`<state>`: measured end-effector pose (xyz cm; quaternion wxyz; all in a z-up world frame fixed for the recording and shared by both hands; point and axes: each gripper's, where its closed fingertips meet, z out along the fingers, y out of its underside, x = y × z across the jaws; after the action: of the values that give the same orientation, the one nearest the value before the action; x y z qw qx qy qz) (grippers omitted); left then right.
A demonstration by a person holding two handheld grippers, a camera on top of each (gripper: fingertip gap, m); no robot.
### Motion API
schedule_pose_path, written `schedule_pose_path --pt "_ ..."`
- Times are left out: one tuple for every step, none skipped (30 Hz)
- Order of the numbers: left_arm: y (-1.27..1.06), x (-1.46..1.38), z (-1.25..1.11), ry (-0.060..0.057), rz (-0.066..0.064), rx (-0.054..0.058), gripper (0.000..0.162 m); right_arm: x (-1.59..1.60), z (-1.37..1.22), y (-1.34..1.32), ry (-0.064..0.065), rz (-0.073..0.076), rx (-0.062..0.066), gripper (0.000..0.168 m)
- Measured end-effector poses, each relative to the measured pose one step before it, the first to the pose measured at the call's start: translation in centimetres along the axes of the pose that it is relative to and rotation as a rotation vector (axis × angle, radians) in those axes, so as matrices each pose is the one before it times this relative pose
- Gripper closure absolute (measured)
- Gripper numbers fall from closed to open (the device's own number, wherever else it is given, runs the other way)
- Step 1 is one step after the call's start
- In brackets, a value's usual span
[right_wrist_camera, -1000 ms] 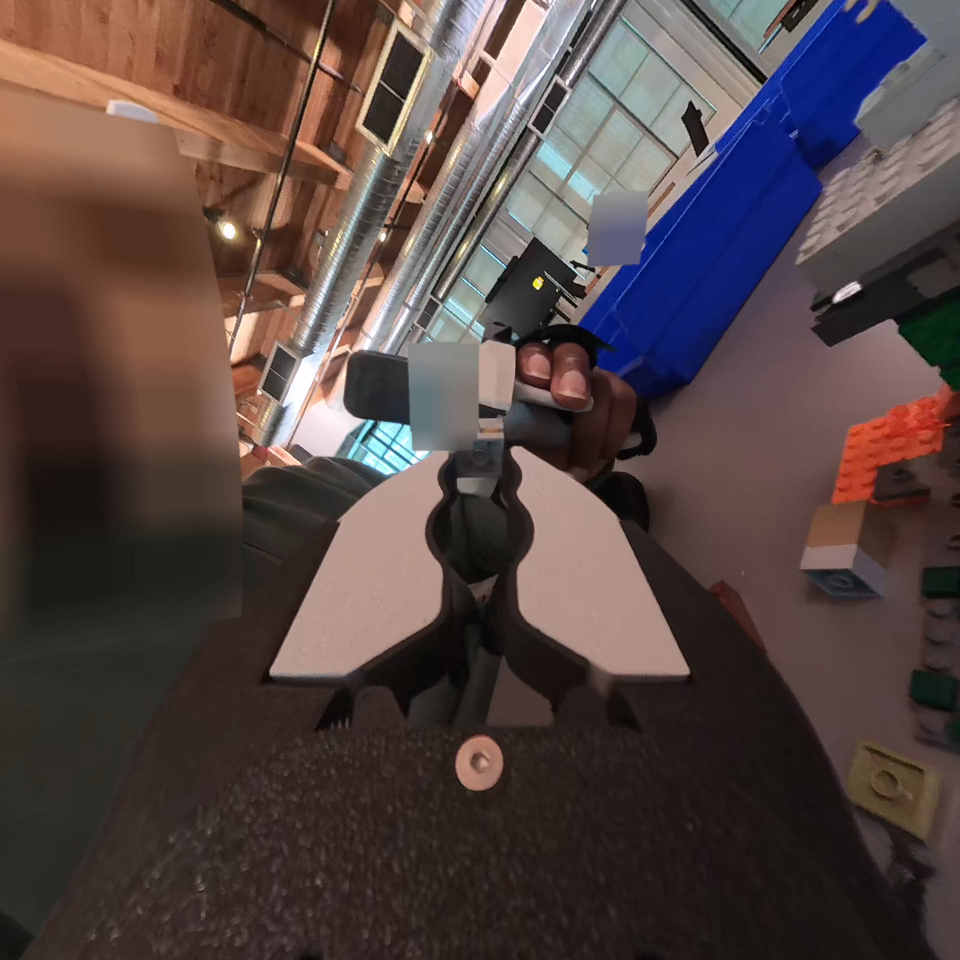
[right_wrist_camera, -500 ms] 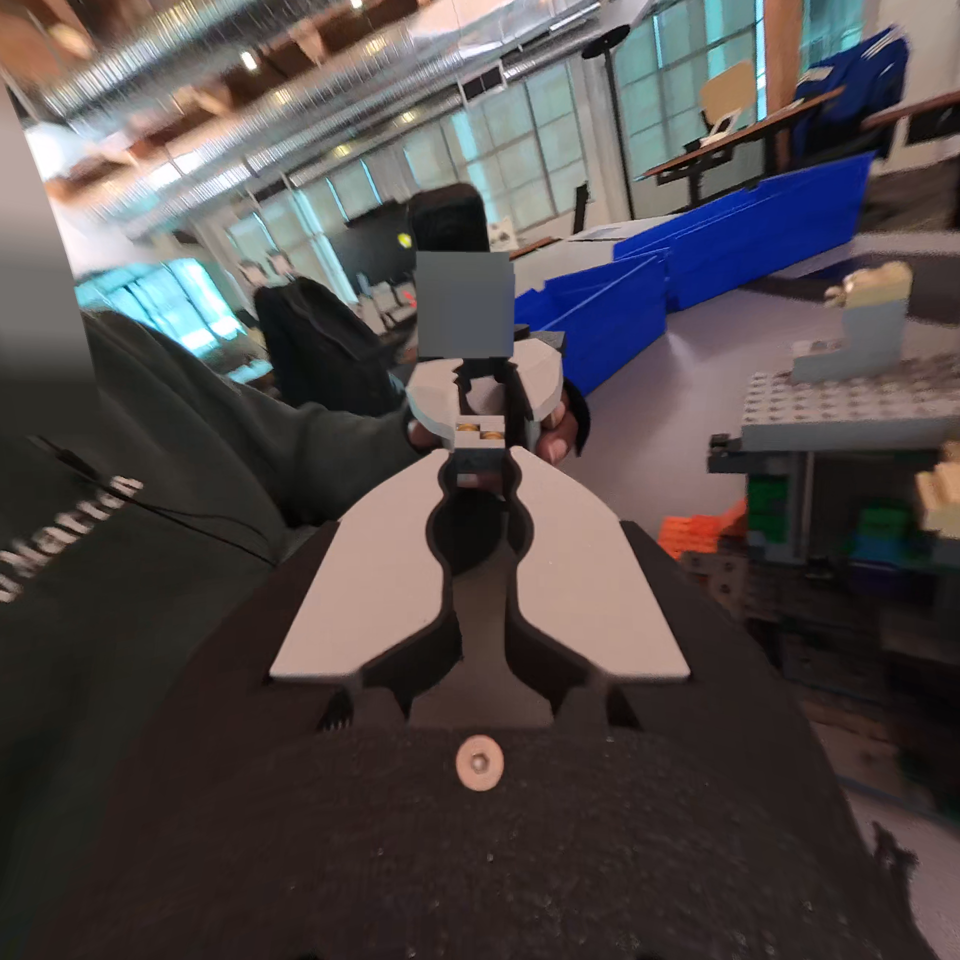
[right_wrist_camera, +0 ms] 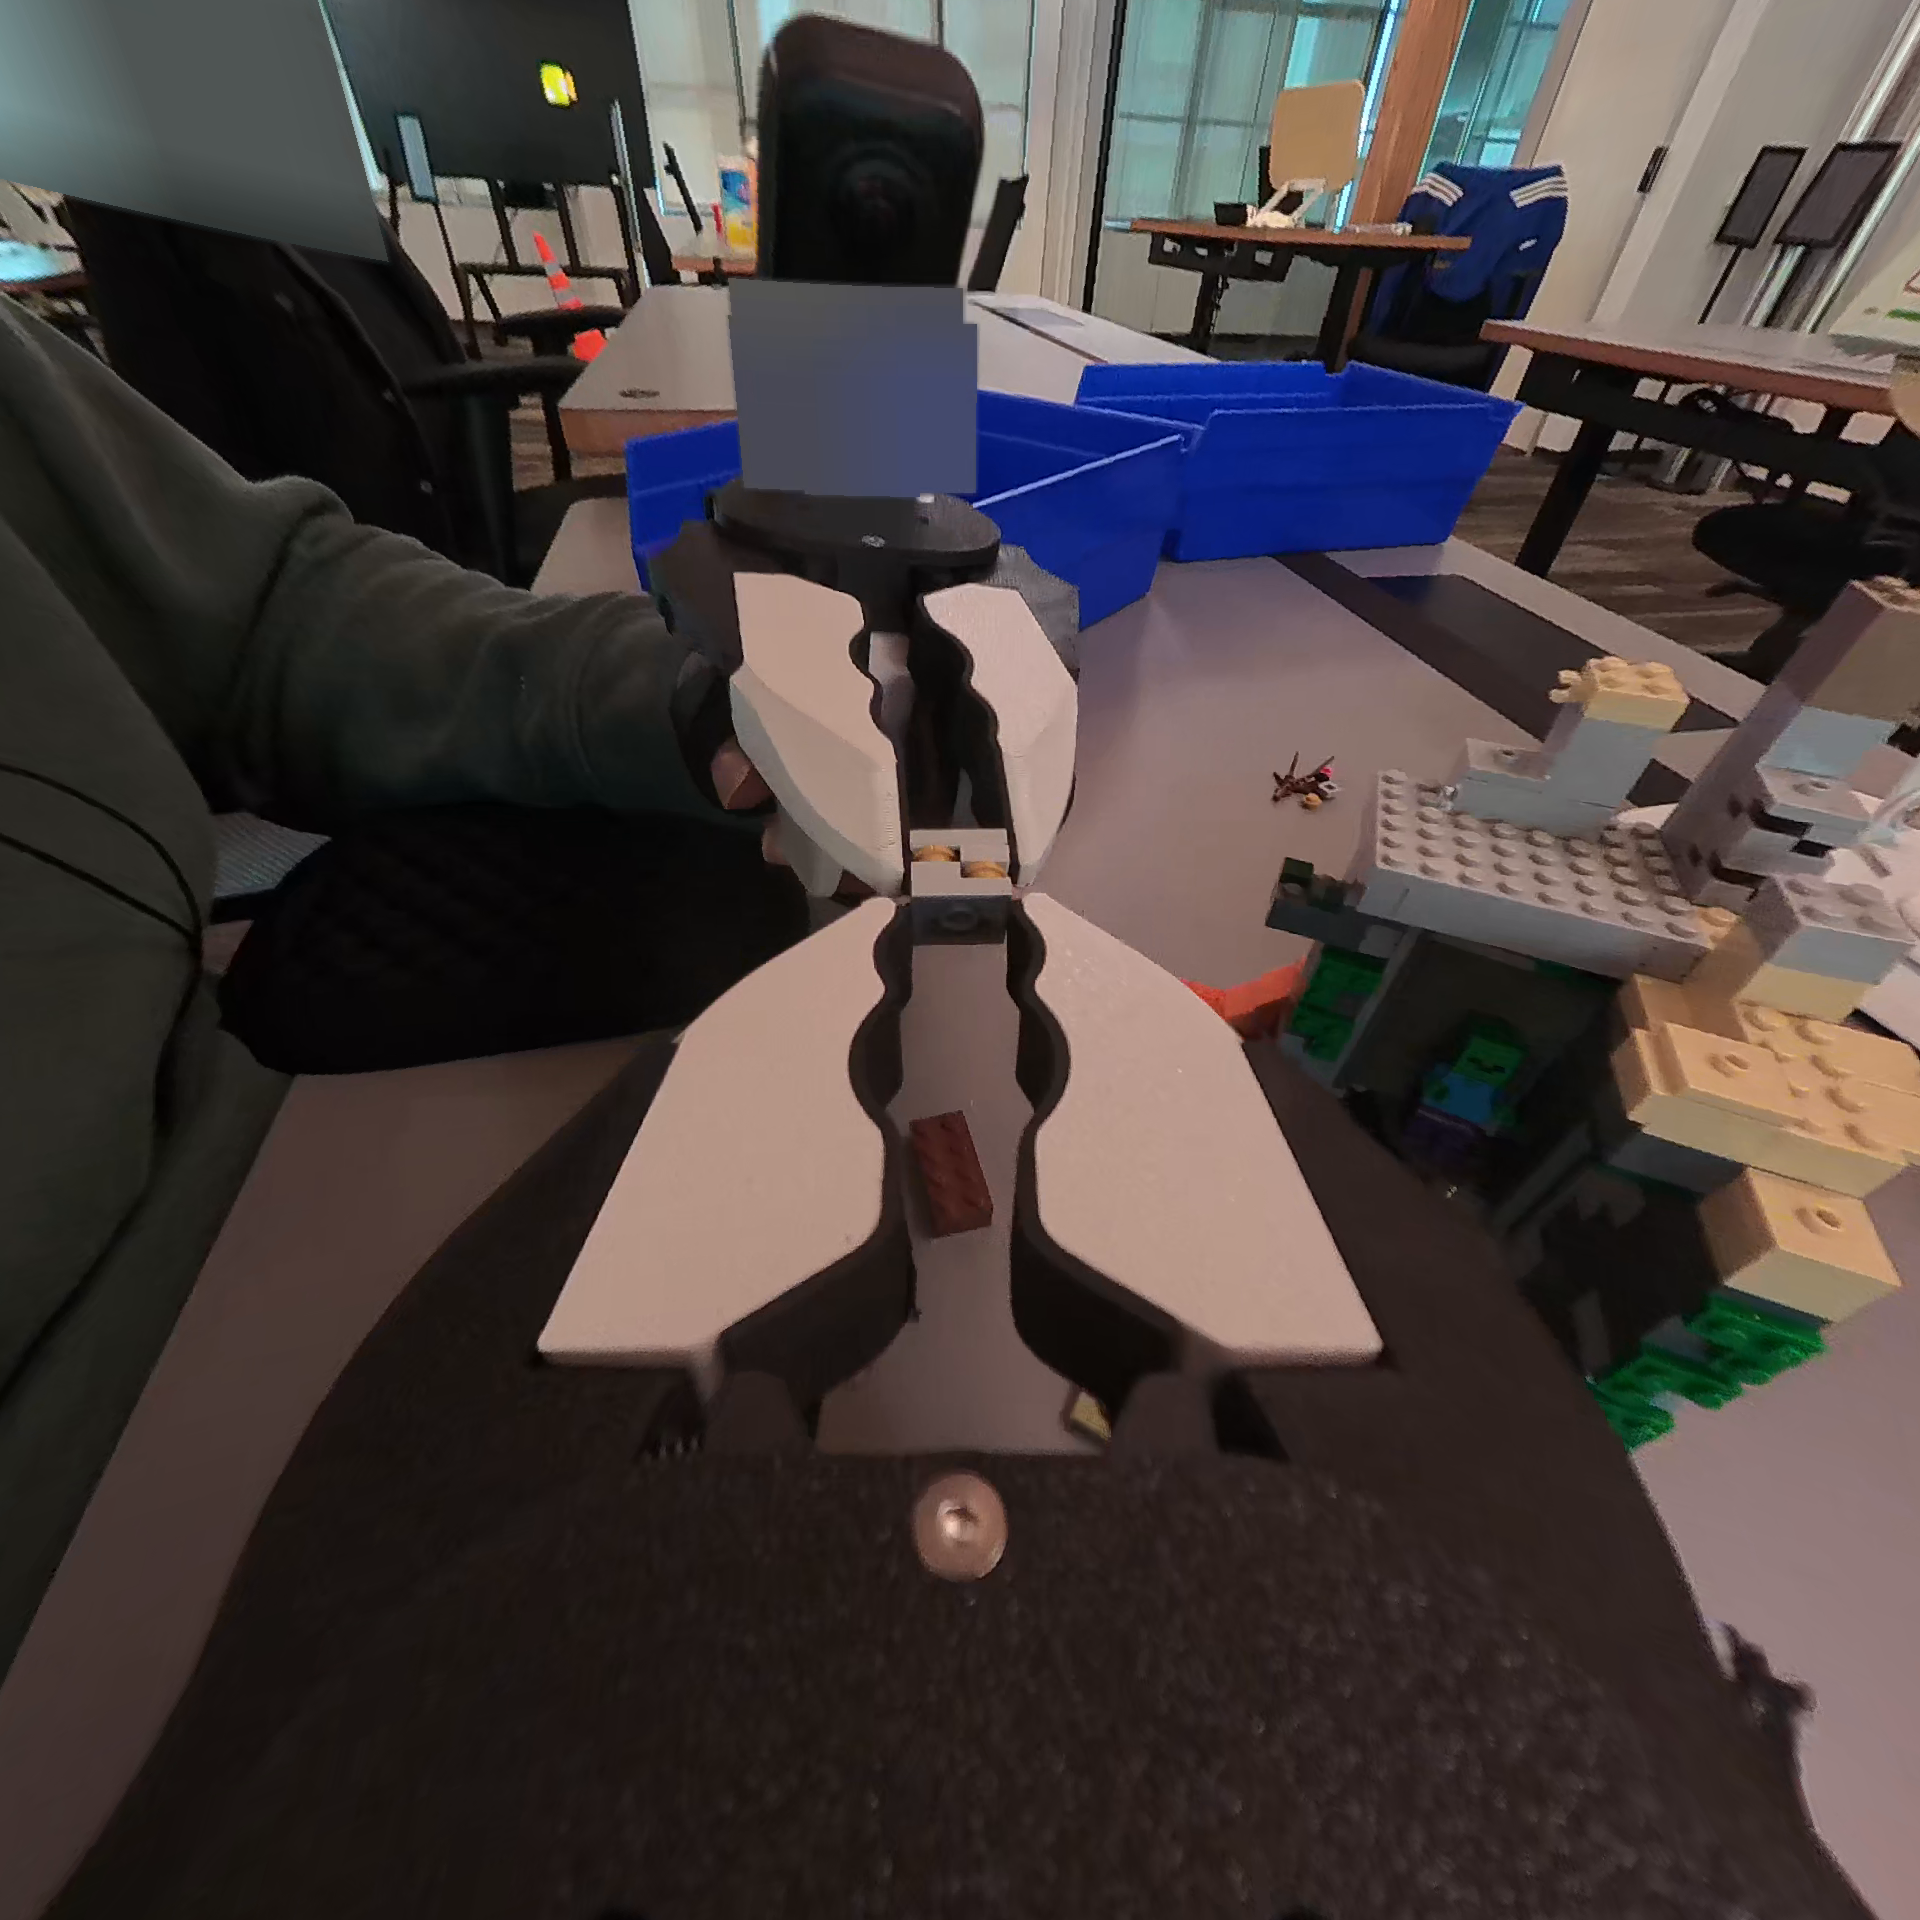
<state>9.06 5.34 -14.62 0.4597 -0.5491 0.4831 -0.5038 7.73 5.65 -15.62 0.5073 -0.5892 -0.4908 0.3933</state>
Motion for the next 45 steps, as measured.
schedule_pose_path --pt "0.289 -0.030 0.011 -0.0076 0.0260 -0.0246 0.146 0.014 -0.072 0.174 -0.0040 0.0015 -0.0136 0.150" --pt "0.276 -0.116 0.007 -0.0152 0.0313 -0.0245 0.146 0.078 -0.101 0.175 -0.0007 0.0037 -0.0132 0.148" --pt "0.304 -0.115 0.009 -0.0159 0.0315 -0.0263 0.146 0.034 -0.105 0.128 -0.0026 0.0030 -0.0099 0.145" --pt "0.292 0.003 0.010 -0.0072 0.0295 -0.0248 0.146 -0.101 -0.070 0.159 -0.0090 0.0004 -0.0108 0.144" --pt "0.307 0.091 0.045 0.0001 0.0210 -0.0240 0.146 -0.124 0.008 0.195 -0.0073 -0.0031 -0.0139 0.144" --pt "0.396 0.074 0.105 -0.0005 0.0190 -0.0283 0.146 -0.127 0.078 0.228 -0.0029 -0.0096 -0.0160 0.143" --pt "0.374 0.099 0.119 0.0013 0.0163 -0.0239 0.146 -0.137 0.114 0.263 -0.0006 -0.0164 -0.0180 0.143" --pt "0.277 0.055 0.053 0.0005 0.0119 -0.0169 0.146 -0.087 0.097 0.206 0.0019 -0.0162 -0.0130 0.144" --pt "0.122 0.013 -0.013 0.0021 0.0053 -0.0081 0.145 -0.045 0.054 0.126 0.0007 -0.0093 -0.0062 0.144" --pt "0.124 0.047 -0.050 0.0066 0.0013 -0.0088 0.146 -0.012 -0.003 0.125 -0.0026 -0.0030 -0.0066 0.145" --pt "0.129 0.083 -0.055 0.0083 0.0021 -0.0103 0.146 0.037 -0.038 0.171 -0.0010 -0.0021 -0.0087 0.147" --pt "0.101 0.054 -0.027 0.0039 0.0038 -0.0089 0.146 0.057 -0.027 0.156 0.0021 -0.0037 -0.0079 0.148" --pt "0.060 0.041 0.004 0.0017 0.0033 -0.0041 0.146 -0.026 -0.004 0.119 -0.0017 -0.0033 -0.0053 0.149" --pt "0.118 0.094 0.036 0.0055 0.0016 -0.0084 0.146 -0.147 0.045 0.071 -0.0076 -0.0024 -0.0037 0.150" --pt "0.117 0.084 0.021 0.0050 0.0022 -0.0070 0.146 -0.121 0.070 0.095 -0.0032 -0.0059 -0.0052 0.152" --pt "0.072 -0.010 0.000 -0.0002 0.0013 -0.0049 0.146 -0.012 0.034 0.060 0.0028 -0.0089 -0.0028 0.152" --pt "-0.013 0.041 -0.014 0.0041 -0.0025 0.0020 0.146 -0.021 0.003 -0.028 -0.0009 -0.0026 0.0033 0.153" --pt "-0.102 0.023 -0.020 0.0036 -0.0070 0.0068 0.146 0.000 -0.051 -0.118 -0.0040 0.0072 0.0098 0.153" --pt "-0.216 -0.044 -0.051 0.0004 -0.0109 0.0157 0.146 0.056 -0.092 -0.255 -0.0029 0.0126 0.0203 0.153" --pt "-0.384 -0.058 -0.099 0.0008 -0.0144 0.0275 0.146 0.060 -0.144 -0.416 -0.0038 0.0165 0.0321 0.153" --pt "-0.426 -0.028 -0.155 0.0051 -0.0165 0.0319 0.145 0.015 -0.179 -0.545 -0.0085 0.0224 0.0422 0.153" --pt "-0.391 -0.029 -0.156 0.0068 -0.0184 0.0285 0.141 -0.019 -0.222 -0.734 -0.0118 0.0261 0.0533 0.153" --pt "-0.386 -0.020 -0.137 0.0099 -0.0235 0.0291 0.137 -0.056 -0.238 -0.829 -0.0133 0.0256 0.0589 0.153" --pt "-0.454 0.101 -0.113 0.0171 -0.0282 0.0344 0.135 -0.093 -0.199 -0.813 -0.0133 0.0239 0.0546 0.153" --pt "-0.449 0.183 -0.075 0.0207 -0.0270 0.0343 0.135 -0.093 -0.118 -0.649 -0.0110 0.0198 0.0436 0.153" --pt "-0.418 0.113 -0.023 0.0120 -0.0213 0.0313 0.135 -0.100 -0.047 -0.460 -0.0082 0.0130 0.0310 0.153" --pt "-0.396 0.188 0.011 0.0133 -0.0151 0.0299 0.135 -0.142 0.043 -0.280 -0.0073 0.0067 0.0205 0.153" --pt "-0.349 0.261 0.032 0.0161 -0.0133 0.0268 0.136 -0.134 0.098 -0.101 -0.0055 0.0032 0.0104 0.153" --pt "-0.231 0.235 0.077 0.0127 -0.0108 0.0184 0.136 -0.059 0.156 0.016 0.0015 0.0002 0.0036 0.153" --pt "-0.020 0.113 0.105 0.0046 -0.0045 0.0032 0.138 -0.045 0.183 0.114 0.0018 -0.0034 -0.0020 0.153" --pt "0.109 0.040 0.084 -0.0023 0.0066 -0.0065 0.140 -0.111 0.193 0.199 -0.0033 -0.0026 -0.0076 0.153" --pt "0.122 0.173 0.008 0.0070 0.0114 -0.0078 0.142 -0.088 0.125 0.122 -0.0044 0.0001 -0.0041 0.153" --pt "-0.017 -0.012 -0.068 -0.0015 0.0045 -0.0014 0.143 -0.012 0.010 0.004 -0.0026 0.0026 0.0010 0.153" --pt "0.009 -0.115 -0.047 -0.0055 -0.0015 -0.0043 0.144 0.066 -0.029 0.033 -0.0006 0.0035 -0.0039 0.153" --pt "0.079 -0.149 -0.058 -0.0074 0.0006 -0.0073 0.146 0.083 -0.006 0.153 0.0019 -0.0005 -0.0112 0.153" --pt "0.239 -0.095 -0.012 -0.0040 0.0057 -0.0156 0.146 0.083 0.002 0.238 0.0054 -0.0073 -0.0172 0.153" --pt "0.256 -0.047 -0.007 -0.0003 0.0041 -0.0164 0.146 0.028 -0.003 0.262 0.0049 -0.0121 -0.0196 0.153" --pt "0.237 -0.044 0.007 -0.0004 0.0036 -0.0159 0.146 0.036 -0.003 0.280 0.0038 -0.0100 -0.0214 0.153" --pt "0.228 -0.079 0.005 -0.0050 0.0046 -0.0175 0.146 0.082 -0.006 0.376 0.0041 -0.0066 -0.0281 0.153" --pt "0.236 -0.171 0.013 -0.0106 0.0058 -0.0177 0.146 0.135 0.011 0.468 0.0089 -0.0101 -0.0336 0.153" --pt "0.436 -0.176 0.045 -0.0093 0.0073 -0.0292 0.146 0.140 0.029 0.474 0.0120 -0.0169 -0.0341 0.153" --pt "0.505 -0.128 0.077 -0.0084 0.0115 -0.0340 0.146 0.115 0.037 0.528 0.0111 -0.0175 -0.0372 0.153" --pt "0.525 -0.163 0.125 -0.0148 0.0174 -0.0363 0.146 0.125 0.029 0.511 0.0103 -0.0123 -0.0367 0.153" --pt "0.402 -0.138 0.120 -0.0140 0.0139 -0.0275 0.146 0.084 0.025 0.402 0.0070 -0.0064 -0.0288 0.153" --pt "0.306 -0.032 0.101 -0.0047 0.0059 -0.0213 0.145 0.041 0.019 0.255 0.0038 -0.0035 -0.0187 0.152"
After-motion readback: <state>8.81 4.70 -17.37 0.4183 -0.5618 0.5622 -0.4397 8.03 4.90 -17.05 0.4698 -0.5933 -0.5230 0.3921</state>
